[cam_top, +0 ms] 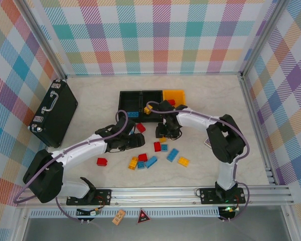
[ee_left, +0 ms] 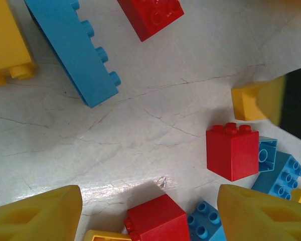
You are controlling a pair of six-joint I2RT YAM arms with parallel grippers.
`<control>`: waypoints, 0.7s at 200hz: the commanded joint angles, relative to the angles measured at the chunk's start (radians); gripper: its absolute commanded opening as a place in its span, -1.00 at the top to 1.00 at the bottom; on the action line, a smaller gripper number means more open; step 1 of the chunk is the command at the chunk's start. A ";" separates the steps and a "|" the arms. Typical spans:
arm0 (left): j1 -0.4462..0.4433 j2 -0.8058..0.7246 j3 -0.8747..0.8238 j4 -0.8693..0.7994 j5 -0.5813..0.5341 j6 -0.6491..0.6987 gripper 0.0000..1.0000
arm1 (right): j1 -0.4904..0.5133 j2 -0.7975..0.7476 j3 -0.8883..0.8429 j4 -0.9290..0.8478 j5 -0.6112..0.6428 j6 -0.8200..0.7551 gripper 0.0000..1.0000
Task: Sort the legos into containers by color
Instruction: Pick up the lego from the center of the table.
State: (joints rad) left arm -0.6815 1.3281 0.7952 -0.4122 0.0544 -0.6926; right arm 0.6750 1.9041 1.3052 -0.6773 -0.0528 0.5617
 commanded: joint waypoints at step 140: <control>-0.016 0.005 -0.001 0.012 0.001 -0.011 -0.42 | 0.035 0.115 0.069 -0.075 0.061 0.027 0.13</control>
State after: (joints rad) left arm -0.6815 1.3251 0.7933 -0.4114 0.0544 -0.6960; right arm 0.6910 1.9808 1.3655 -0.7242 -0.0071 0.5690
